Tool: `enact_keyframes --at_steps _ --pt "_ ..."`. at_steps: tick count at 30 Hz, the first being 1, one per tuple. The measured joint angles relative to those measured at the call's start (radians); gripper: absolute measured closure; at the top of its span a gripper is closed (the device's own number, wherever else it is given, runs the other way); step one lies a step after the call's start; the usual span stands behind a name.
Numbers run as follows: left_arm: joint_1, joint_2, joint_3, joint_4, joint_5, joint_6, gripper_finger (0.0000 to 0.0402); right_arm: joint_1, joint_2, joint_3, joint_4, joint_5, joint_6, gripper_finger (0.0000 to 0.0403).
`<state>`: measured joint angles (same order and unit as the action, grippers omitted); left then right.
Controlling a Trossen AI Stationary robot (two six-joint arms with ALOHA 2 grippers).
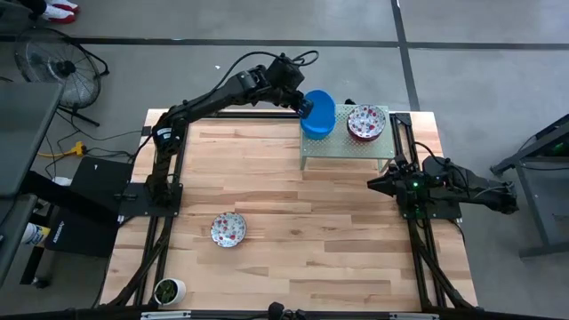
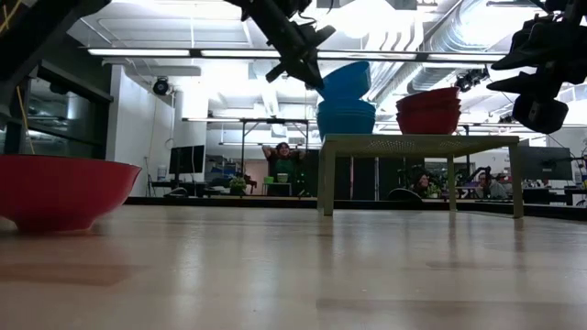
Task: Pick & Place Mini bowls
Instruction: Stack the blue bowl on the blue bowls on the shelf
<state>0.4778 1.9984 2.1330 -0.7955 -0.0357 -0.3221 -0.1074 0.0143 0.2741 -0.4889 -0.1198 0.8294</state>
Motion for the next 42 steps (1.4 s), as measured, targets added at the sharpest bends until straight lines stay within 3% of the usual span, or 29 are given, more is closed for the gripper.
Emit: enact_keyframes --at_steps 19,32,42 --pt "0.0 0.0 0.0 -0.021 0.02 0.001 0.0387 0.0 0.0 0.0 0.0 0.0 0.0 0.0298" --pt "0.0 0.0 0.0 -0.002 0.003 0.004 0.0294 0.0 0.0 0.0 0.0 0.0 0.0 0.0298" --pt "0.0 0.0 0.0 0.105 0.008 0.088 0.0285 0.0 0.0 0.0 0.0 0.0 0.0 0.0298"
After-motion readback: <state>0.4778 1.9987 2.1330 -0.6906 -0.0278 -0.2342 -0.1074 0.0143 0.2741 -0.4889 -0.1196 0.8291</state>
